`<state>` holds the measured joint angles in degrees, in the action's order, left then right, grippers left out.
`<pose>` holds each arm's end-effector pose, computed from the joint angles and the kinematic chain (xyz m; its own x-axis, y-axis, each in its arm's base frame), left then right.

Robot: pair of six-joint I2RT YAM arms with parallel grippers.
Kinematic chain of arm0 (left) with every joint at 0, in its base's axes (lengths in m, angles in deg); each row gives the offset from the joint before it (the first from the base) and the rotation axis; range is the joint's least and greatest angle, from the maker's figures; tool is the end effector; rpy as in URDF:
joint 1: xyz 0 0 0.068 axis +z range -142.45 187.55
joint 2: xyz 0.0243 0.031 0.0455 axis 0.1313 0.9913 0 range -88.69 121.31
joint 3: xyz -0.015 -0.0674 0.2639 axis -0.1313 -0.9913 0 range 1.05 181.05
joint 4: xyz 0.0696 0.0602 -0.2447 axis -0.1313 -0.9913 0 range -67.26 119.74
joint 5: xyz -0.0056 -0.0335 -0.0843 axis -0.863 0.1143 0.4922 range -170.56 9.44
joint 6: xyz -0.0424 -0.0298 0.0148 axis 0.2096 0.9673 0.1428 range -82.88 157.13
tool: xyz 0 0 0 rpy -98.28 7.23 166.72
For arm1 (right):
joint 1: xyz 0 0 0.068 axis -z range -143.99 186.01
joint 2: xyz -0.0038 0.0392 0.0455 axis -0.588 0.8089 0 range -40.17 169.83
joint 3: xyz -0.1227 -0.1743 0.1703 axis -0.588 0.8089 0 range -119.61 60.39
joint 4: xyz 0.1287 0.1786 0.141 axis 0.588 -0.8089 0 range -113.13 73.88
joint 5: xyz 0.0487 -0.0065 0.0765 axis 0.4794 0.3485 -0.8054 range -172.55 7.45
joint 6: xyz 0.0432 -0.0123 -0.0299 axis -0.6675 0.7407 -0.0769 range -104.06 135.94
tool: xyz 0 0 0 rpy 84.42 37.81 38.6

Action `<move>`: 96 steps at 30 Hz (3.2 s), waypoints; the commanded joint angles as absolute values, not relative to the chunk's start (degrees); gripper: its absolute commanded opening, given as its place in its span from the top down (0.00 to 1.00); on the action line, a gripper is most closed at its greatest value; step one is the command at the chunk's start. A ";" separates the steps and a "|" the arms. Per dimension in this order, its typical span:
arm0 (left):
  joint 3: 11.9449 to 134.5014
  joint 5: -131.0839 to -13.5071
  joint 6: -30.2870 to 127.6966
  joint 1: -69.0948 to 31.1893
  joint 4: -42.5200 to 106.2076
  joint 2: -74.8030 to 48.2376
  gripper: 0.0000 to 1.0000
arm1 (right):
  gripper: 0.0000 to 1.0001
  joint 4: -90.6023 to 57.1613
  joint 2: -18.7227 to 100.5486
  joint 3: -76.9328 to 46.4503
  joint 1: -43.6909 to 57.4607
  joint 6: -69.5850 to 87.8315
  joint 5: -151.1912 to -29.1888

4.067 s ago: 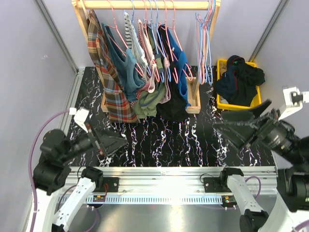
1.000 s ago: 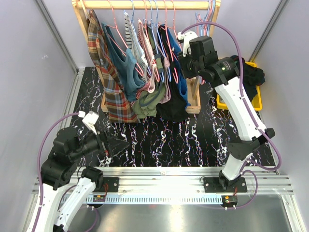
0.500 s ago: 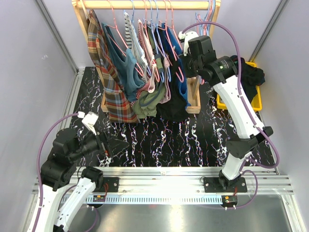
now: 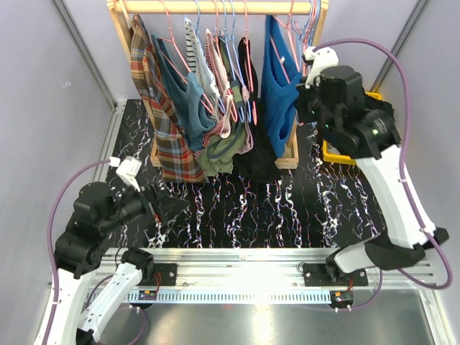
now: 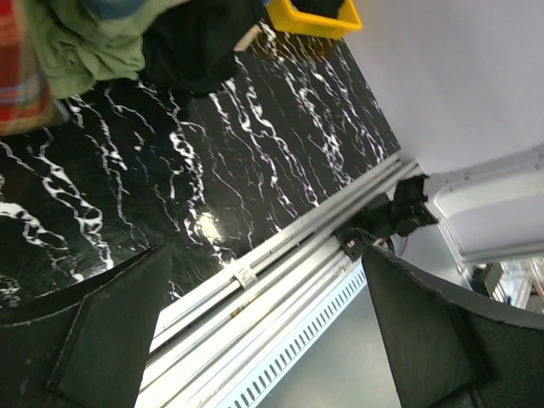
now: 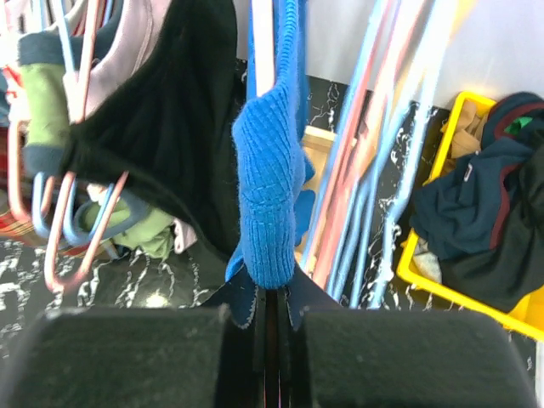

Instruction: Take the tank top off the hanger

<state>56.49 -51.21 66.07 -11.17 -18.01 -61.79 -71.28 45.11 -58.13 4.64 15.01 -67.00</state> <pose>0.0610 -0.0390 0.3681 -0.6203 -0.2352 -0.7483 0.4774 0.6437 -0.5981 0.2361 0.1328 0.5207 -0.3233 -0.1788 -0.9293 -0.2840 0.9551 -0.0850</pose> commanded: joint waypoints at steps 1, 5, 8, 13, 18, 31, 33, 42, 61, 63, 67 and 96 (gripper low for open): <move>60.55 -57.16 67.09 -11.44 -18.50 -59.69 0.01 | 1.00 -64.90 39.47 -54.67 4.55 11.72 -67.51; 62.84 -64.90 69.20 -11.44 -20.88 -58.19 0.01 | 1.00 -66.66 31.49 -48.60 4.55 9.53 -71.46; 63.46 -67.81 69.64 -11.44 -19.23 -59.68 0.01 | 1.00 -70.87 25.61 -44.38 4.55 7.77 -77.44; 65.21 -62.99 67.89 -11.44 -15.88 -59.16 0.01 | 1.00 -79.74 15.22 -36.82 4.46 4.43 -86.06; 67.41 -51.58 69.03 -12.22 -8.95 -54.86 0.01 | 1.00 -89.58 3.09 -34.53 4.46 -0.40 -83.69; 86.47 -34.59 74.64 -20.47 2.74 -42.65 0.01 | 1.00 -99.98 -10.28 -41.56 7.71 -4.71 -112.32; 89.19 -35.72 74.66 -23.20 3.55 -41.06 0.01 | 1.00 -100.49 -11.60 -40.25 8.76 -4.63 -117.43; 109.73 -83.93 54.79 -66.17 -21.40 -20.59 0.01 | 1.00 -105.07 -9.93 -30.41 12.19 -2.08 -119.02; 110.74 -122.20 52.51 -83.16 -14.82 -9.52 0.01 | 1.00 -103.05 -12.75 -11.77 12.19 -3.31 -127.46; 111.97 -124.93 51.98 -83.16 -13.86 -7.49 0.01 | 1.00 -102.61 -12.75 -11.50 12.19 -3.40 -127.46; 117.05 -126.70 49.17 -83.07 -12.53 0.57 0.01 | 1.00 -102.52 -12.48 -11.50 12.11 -3.49 -127.37; 118.82 -107.97 56.29 -76.13 -17.36 10.80 0.87 | 1.00 -98.66 -17.84 -11.59 13.07 -4.80 -125.88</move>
